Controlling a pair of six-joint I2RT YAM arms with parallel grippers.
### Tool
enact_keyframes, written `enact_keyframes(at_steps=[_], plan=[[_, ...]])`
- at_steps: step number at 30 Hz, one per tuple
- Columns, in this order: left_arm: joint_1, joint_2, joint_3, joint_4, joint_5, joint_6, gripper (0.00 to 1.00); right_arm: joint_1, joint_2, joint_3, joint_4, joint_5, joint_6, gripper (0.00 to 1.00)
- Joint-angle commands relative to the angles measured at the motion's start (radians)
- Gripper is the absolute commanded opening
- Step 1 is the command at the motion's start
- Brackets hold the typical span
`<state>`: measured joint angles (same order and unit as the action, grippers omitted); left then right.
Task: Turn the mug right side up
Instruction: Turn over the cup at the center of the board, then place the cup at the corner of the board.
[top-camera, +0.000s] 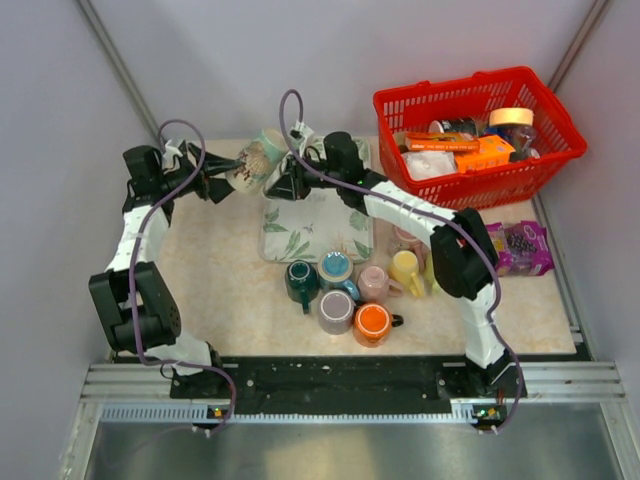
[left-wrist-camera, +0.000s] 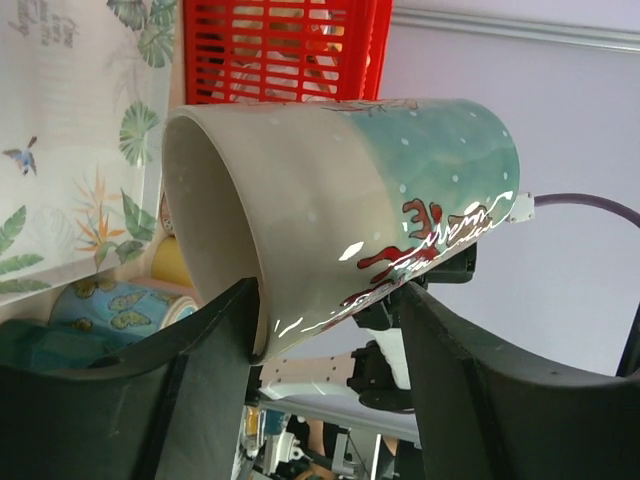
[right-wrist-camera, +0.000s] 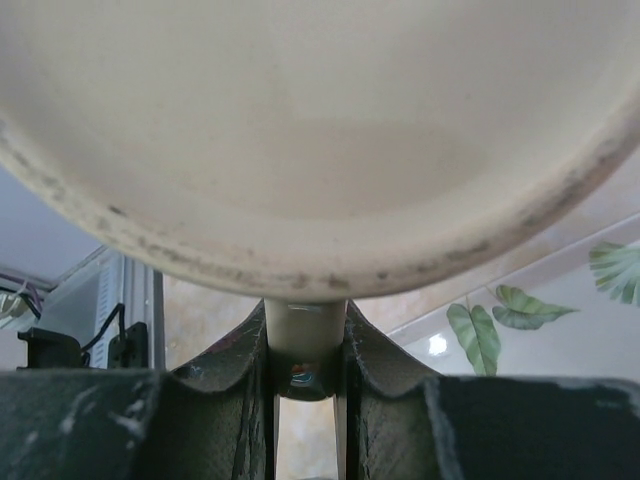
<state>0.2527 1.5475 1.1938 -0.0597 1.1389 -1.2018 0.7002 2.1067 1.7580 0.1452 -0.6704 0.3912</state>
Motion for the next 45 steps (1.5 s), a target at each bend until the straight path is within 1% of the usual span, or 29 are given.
enact_keyframes(at_steps=[1, 3, 4, 7, 8, 10, 11, 12, 13, 15, 17, 18, 19, 20, 21, 22, 23, 25, 26, 28, 30, 32, 35, 37, 39, 40, 42, 44, 45], plan=[[-0.010, -0.003, 0.007, 0.217, 0.078, -0.122, 0.61, 0.007, 0.021, 0.060, 0.106, -0.004, -0.003, 0.00], [-0.013, 0.005, 0.013, 0.268, 0.079, -0.151, 0.59, 0.012, 0.035, 0.051, 0.103, -0.026, -0.003, 0.00], [-0.016, 0.011, 0.013, 0.306, 0.084, -0.171, 0.55, 0.012, 0.038, 0.046, 0.105, -0.037, -0.002, 0.00], [-0.023, 0.029, 0.015, 0.424, 0.101, -0.214, 0.29, 0.016, 0.052, 0.035, 0.114, -0.066, 0.006, 0.00], [-0.024, 0.033, 0.015, 0.469, 0.104, -0.228, 0.24, 0.019, 0.055, 0.029, 0.120, -0.072, 0.014, 0.00], [-0.027, 0.039, 0.010, 0.549, 0.105, -0.269, 0.22, 0.021, 0.061, 0.024, 0.129, -0.084, 0.024, 0.00], [-0.029, 0.042, 0.010, 0.590, 0.107, -0.295, 0.24, 0.021, 0.062, 0.023, 0.132, -0.092, 0.031, 0.00], [-0.033, 0.046, 0.010, 0.625, 0.105, -0.323, 0.27, 0.022, 0.067, 0.023, 0.134, -0.098, 0.028, 0.00], [-0.035, 0.049, 0.012, 0.649, 0.107, -0.338, 0.34, 0.024, 0.068, 0.021, 0.134, -0.100, 0.026, 0.00], [-0.044, 0.060, 0.010, 0.658, 0.102, -0.346, 0.43, 0.025, 0.073, 0.020, 0.134, -0.106, 0.029, 0.00], [-0.055, 0.071, 0.003, 0.685, 0.101, -0.360, 0.45, 0.028, 0.079, 0.021, 0.137, -0.115, 0.032, 0.00], [-0.061, 0.078, -0.002, 0.705, 0.094, -0.369, 0.42, 0.031, 0.082, 0.020, 0.140, -0.120, 0.041, 0.00], [-0.066, 0.083, -0.008, 0.724, 0.091, -0.375, 0.35, 0.035, 0.085, 0.018, 0.143, -0.126, 0.049, 0.00], [-0.067, 0.089, -0.005, 0.739, 0.091, -0.375, 0.25, 0.038, 0.085, 0.017, 0.146, -0.129, 0.052, 0.00], [-0.070, 0.094, -0.002, 0.747, 0.094, -0.372, 0.18, 0.041, 0.088, 0.015, 0.145, -0.130, 0.052, 0.01], [-0.072, 0.097, 0.004, 0.739, 0.094, -0.366, 0.12, 0.041, 0.088, 0.011, 0.142, -0.123, 0.052, 0.07], [-0.069, 0.102, 0.012, 0.724, 0.094, -0.352, 0.07, 0.041, 0.084, 0.006, 0.136, -0.106, 0.052, 0.24], [-0.063, 0.100, 0.023, 0.689, 0.094, -0.322, 0.01, 0.033, 0.070, -0.012, 0.120, -0.081, 0.041, 0.42], [-0.058, 0.097, 0.029, 0.669, 0.091, -0.302, 0.00, 0.028, 0.059, -0.025, 0.119, -0.081, 0.034, 0.48], [-0.050, 0.091, 0.039, 0.623, 0.088, -0.268, 0.00, 0.013, 0.029, -0.057, 0.107, -0.084, 0.011, 0.56], [-0.043, 0.080, 0.059, 0.542, 0.090, -0.196, 0.00, -0.013, -0.007, -0.092, 0.093, -0.093, 0.002, 0.59], [-0.032, 0.072, 0.095, 0.395, 0.076, -0.065, 0.00, -0.036, -0.048, -0.130, 0.073, -0.093, -0.008, 0.63], [-0.010, 0.062, 0.177, -0.029, -0.019, 0.216, 0.00, -0.071, -0.126, -0.179, 0.031, -0.100, -0.034, 0.70], [-0.003, 0.068, 0.274, -0.356, -0.115, 0.455, 0.00, -0.093, -0.180, -0.213, 0.004, -0.094, -0.064, 0.72], [-0.009, 0.068, 0.355, -0.600, -0.287, 0.685, 0.00, -0.108, -0.235, -0.242, -0.035, -0.071, -0.106, 0.73], [-0.009, 0.056, 0.374, -0.680, -0.389, 0.790, 0.00, -0.116, -0.257, -0.259, -0.051, -0.052, -0.127, 0.73], [-0.009, 0.043, 0.395, -0.785, -0.632, 0.899, 0.00, -0.123, -0.307, -0.284, -0.105, -0.014, -0.179, 0.73], [-0.010, 0.066, 0.423, -0.874, -0.762, 0.988, 0.00, -0.123, -0.352, -0.301, -0.174, 0.031, -0.247, 0.73], [-0.010, 0.101, 0.453, -0.923, -0.795, 1.027, 0.00, -0.123, -0.370, -0.311, -0.194, 0.049, -0.273, 0.73]])
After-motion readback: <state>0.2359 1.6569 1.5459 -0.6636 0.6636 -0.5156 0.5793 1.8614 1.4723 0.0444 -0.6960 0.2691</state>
